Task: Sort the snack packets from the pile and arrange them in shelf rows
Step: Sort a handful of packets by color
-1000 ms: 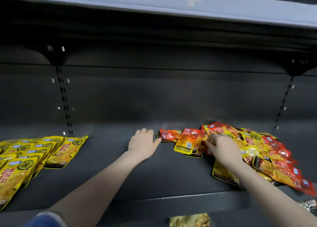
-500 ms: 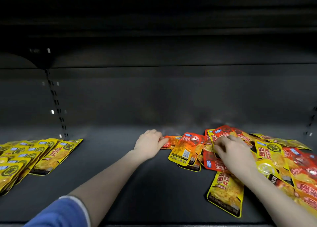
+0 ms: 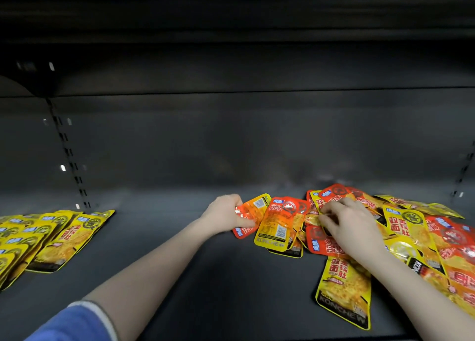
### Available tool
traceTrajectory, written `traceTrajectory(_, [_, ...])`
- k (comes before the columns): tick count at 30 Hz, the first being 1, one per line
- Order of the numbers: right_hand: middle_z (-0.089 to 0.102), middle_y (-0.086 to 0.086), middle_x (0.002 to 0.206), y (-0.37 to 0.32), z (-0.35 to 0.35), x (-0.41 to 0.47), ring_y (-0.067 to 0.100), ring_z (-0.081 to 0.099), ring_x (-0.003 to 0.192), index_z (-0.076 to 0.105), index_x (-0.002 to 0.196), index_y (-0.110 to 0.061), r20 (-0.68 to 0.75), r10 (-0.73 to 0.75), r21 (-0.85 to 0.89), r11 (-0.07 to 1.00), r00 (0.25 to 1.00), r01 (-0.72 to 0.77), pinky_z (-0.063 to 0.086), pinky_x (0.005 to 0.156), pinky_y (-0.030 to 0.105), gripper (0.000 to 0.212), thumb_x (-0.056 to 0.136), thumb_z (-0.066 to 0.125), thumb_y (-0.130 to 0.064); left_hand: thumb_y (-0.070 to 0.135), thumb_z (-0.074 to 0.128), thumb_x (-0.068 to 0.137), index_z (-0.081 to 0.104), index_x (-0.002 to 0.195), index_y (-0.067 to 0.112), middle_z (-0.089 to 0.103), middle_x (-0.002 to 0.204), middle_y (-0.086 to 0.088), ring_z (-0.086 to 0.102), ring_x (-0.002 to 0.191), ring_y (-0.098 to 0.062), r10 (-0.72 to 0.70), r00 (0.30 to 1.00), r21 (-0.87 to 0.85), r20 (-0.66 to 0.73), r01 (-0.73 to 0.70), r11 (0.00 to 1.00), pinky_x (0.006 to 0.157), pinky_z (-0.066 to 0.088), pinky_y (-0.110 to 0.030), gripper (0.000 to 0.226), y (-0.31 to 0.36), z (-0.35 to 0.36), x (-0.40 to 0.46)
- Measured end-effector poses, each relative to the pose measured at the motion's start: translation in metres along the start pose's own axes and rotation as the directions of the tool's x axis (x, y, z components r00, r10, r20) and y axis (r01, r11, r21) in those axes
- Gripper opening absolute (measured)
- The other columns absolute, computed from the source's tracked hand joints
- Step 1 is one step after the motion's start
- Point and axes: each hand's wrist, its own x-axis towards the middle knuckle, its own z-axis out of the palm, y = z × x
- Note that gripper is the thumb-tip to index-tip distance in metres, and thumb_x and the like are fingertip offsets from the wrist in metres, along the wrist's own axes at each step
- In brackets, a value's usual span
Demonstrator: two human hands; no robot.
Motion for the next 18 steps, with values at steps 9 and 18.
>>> traceTrajectory(9, [0.061,0.008,0.103,-0.040,-0.009,0.012,0.025,0.053,0.104,0.071,0.099,-0.016,0.216,0.049,-0.079,0.996,0.975,-0.032,0.040,0.088,0.031,0.041,0.091,0.049,-0.050,0.036,0.079,0.070,0.044,0.076,0.026,0.056,0.088,0.006,0.053,0.079,-0.009,-0.019,0.999,-0.082,-0.048,0.015,0.997,0.064,0.041,-0.024,0.037,-0.016,-0.018,-0.013])
traceTrajectory(18, [0.049,0.011,0.126,-0.107,0.010,0.015,0.027,0.047,0.121,0.051,0.127,-0.008,0.333,0.317,-0.277,0.933,0.888,-0.229,0.040,0.095,0.032,0.084,0.076,0.052,-0.074,0.027,0.080,0.070,0.055,0.084,0.023,0.059,0.090,0.006,0.058,0.085,-0.012,-0.070,0.991,-0.219,-0.116,0.044,0.975,0.073,0.048,-0.027,0.030,-0.035,-0.031,-0.035])
